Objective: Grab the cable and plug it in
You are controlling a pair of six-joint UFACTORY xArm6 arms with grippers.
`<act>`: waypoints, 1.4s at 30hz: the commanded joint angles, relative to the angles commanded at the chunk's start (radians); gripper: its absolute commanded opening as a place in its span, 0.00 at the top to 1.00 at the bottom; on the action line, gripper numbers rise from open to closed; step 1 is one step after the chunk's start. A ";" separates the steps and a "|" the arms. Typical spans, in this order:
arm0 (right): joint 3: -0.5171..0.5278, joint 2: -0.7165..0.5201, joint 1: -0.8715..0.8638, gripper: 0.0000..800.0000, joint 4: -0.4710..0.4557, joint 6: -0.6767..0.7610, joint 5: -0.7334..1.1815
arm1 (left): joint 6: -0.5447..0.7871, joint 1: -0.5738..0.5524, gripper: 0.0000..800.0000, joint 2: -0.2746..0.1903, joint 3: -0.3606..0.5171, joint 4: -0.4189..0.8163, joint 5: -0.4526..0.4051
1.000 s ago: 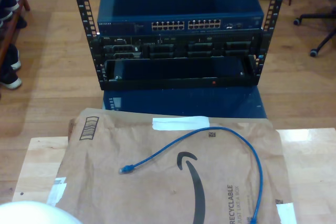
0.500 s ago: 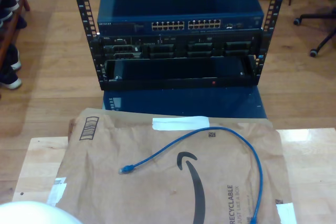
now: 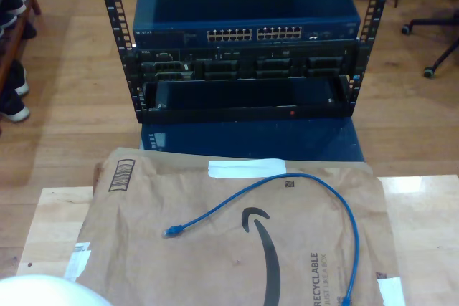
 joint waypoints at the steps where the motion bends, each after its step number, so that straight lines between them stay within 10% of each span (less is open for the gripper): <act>1: 0.000 0.000 0.000 0.00 0.000 0.000 0.000 | 0.000 0.000 0.00 0.000 0.000 0.000 0.000; 35: -0.071 -0.146 0.002 0.01 0.003 0.018 0.103 | -0.002 0.000 0.00 0.003 -0.005 0.009 0.008; 42: -0.215 -0.155 0.077 0.01 0.015 0.075 0.275 | -0.005 -0.009 0.00 -0.003 -0.169 0.008 0.272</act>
